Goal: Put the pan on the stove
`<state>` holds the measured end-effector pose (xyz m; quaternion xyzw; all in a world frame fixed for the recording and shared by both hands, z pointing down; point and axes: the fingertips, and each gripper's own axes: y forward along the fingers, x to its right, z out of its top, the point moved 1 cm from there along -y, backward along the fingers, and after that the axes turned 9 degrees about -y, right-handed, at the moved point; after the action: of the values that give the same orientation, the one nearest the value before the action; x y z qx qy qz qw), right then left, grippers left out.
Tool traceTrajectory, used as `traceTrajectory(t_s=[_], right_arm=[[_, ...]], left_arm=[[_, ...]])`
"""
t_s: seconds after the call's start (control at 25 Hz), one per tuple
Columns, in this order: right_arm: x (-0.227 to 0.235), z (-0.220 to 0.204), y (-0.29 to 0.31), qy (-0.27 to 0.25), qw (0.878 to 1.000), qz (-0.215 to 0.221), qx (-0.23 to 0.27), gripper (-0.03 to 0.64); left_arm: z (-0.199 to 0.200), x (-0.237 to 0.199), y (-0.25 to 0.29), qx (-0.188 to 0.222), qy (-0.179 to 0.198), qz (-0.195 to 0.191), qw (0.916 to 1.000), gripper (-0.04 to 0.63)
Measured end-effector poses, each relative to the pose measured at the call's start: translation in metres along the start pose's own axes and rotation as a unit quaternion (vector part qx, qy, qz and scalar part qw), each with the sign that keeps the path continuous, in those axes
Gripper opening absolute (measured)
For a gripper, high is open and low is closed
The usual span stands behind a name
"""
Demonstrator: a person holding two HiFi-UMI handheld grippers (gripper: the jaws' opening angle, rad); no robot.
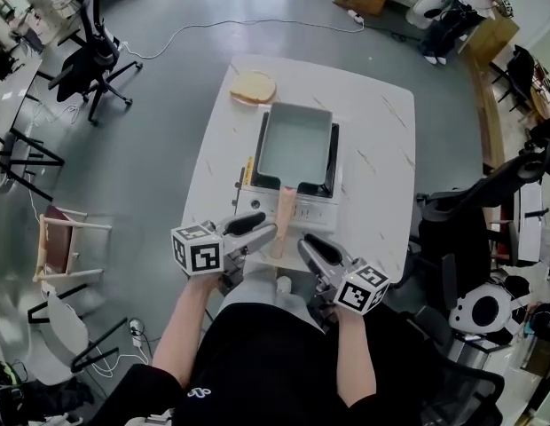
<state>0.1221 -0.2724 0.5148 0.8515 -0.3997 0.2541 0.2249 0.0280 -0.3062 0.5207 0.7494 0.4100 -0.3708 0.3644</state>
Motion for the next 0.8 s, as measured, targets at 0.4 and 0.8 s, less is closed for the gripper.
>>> traceTrajectory(t_s=[0.4, 0.8], right_arm=[[-0.023, 0.021, -0.018, -0.093, 0.994, -0.04, 0.027, 0.011], [-0.049, 0.049, -0.04, -0.16, 0.98, -0.091, 0.076, -0.011]], left_arm=[[0.013, 0.038, -0.032, 0.082, 0.079, 0.026, 0.9931, 0.133], [0.003, 0.076, -0.047, 0.134, 0.138, 0.053, 0.9799, 0.018]])
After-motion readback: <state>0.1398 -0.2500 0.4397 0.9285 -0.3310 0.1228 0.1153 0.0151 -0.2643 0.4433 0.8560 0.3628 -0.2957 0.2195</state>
